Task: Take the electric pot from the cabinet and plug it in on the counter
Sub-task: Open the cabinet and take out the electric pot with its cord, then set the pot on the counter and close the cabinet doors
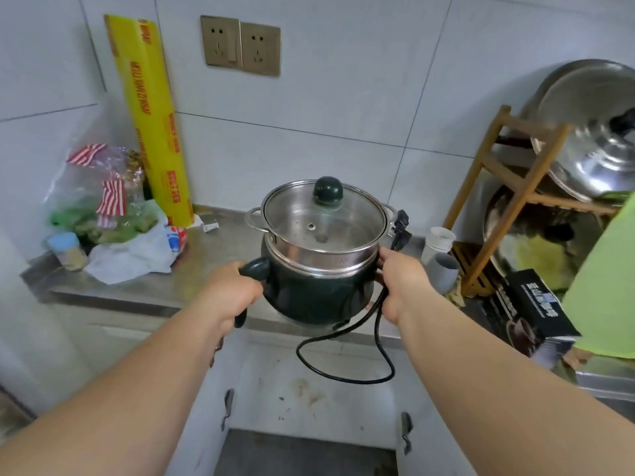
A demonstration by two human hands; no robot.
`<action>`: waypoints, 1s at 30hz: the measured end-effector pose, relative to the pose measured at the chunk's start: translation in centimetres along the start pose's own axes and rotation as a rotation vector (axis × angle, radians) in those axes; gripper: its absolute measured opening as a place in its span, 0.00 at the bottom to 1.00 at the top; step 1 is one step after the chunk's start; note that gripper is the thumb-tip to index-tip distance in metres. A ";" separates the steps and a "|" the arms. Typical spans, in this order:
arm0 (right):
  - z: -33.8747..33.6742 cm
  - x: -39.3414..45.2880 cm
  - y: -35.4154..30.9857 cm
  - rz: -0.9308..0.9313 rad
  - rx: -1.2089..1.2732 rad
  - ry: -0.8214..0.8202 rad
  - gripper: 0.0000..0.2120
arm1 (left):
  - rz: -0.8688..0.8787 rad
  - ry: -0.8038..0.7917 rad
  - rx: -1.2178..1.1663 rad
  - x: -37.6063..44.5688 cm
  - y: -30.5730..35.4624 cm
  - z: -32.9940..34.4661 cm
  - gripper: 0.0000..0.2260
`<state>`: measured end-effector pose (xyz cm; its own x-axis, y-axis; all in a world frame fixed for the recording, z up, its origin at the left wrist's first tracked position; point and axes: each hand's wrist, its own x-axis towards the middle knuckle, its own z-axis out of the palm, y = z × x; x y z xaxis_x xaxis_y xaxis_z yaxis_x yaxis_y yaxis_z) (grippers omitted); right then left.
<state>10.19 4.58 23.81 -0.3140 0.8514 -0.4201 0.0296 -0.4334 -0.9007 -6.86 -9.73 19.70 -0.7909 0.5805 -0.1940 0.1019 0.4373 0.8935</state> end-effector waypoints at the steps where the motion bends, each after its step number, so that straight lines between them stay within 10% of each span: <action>1: 1.3 1.3 -0.1 0.013 0.001 0.007 0.11 | -0.014 -0.012 0.004 1.7 -0.1 -0.3 0.11; 30: 8.2 16.7 -0.9 0.173 -0.047 -0.073 0.08 | -0.201 0.167 -0.226 16.5 -0.9 6.6 0.10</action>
<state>-2.84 16.80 18.48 -0.3683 0.7410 -0.5615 0.1325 -0.5560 -0.8206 -16.01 4.00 13.01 -0.8713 0.3695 -0.3229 -0.1877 0.3570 0.9150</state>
